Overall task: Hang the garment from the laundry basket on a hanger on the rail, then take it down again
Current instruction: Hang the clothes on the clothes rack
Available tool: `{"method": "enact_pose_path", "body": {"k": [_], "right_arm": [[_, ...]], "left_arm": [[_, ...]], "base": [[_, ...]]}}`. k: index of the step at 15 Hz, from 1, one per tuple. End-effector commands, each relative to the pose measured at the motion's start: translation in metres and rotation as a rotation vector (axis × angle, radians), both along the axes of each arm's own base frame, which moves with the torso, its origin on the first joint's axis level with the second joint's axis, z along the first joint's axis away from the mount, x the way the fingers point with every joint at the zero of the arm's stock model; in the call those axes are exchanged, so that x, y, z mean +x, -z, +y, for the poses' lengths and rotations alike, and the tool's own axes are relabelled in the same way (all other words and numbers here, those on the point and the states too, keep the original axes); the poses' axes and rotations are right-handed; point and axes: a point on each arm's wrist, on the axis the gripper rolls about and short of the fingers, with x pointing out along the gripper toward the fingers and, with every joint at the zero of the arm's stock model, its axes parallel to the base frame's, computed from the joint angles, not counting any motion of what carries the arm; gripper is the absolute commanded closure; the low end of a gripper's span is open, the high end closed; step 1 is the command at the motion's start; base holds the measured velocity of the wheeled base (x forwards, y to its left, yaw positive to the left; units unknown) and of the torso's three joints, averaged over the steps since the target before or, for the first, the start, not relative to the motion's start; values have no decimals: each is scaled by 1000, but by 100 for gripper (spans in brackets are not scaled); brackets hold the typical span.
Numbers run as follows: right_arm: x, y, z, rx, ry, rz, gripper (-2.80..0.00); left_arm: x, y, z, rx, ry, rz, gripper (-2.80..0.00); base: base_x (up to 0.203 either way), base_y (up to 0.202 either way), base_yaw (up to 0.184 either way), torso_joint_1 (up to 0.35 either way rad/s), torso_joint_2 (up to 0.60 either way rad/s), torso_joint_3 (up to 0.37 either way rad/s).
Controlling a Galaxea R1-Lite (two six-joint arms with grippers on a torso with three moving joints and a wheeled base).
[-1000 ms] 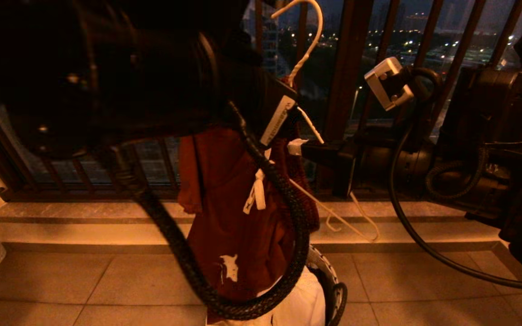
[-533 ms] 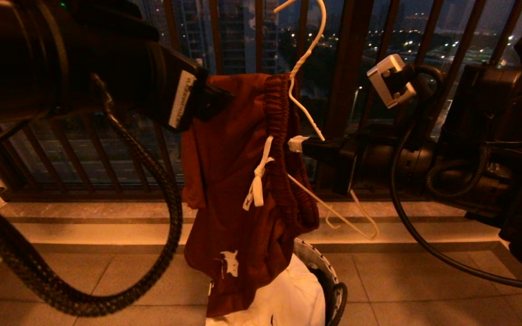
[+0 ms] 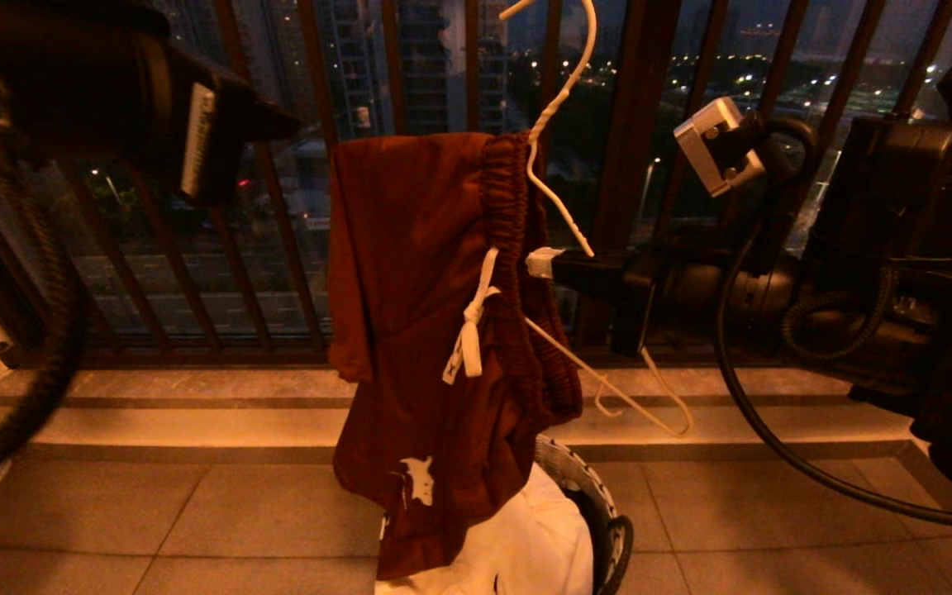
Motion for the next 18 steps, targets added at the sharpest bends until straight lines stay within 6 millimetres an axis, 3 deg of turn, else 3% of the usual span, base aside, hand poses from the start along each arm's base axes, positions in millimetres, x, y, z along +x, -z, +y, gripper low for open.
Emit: {"method": "enact_pose_path", "body": {"k": [1, 3, 6, 9, 15, 18], "right_arm": [[0, 0, -1, 0, -18, -3, 0], [1, 1, -2, -4, -77, -2, 0], [4, 2, -6, -7, -129, 0, 0], [5, 3, -19, -13, -236, 4, 0], [5, 10, -25, -25, -332, 18, 0], [5, 12, -25, -29, -356, 22, 0]], "left_arm": [[-3, -13, 12, -11, 84, -4, 0], [-4, -26, 21, 9, 170, 12, 0], [9, -18, 14, 96, 270, 82, 0], [13, -13, 21, 91, 407, 133, 0], [4, -9, 23, 97, 464, 195, 0], [3, -5, 15, 114, 509, 223, 0]], "base": [[0, 0, 0, 0, 0, 0], [0, 0, 0, 0, 0, 0], [0, 0, 0, 0, 0, 0], [0, 0, 0, 0, 0, 0], [0, 0, 0, 0, 0, 0], [0, 0, 0, 0, 0, 0]]}}
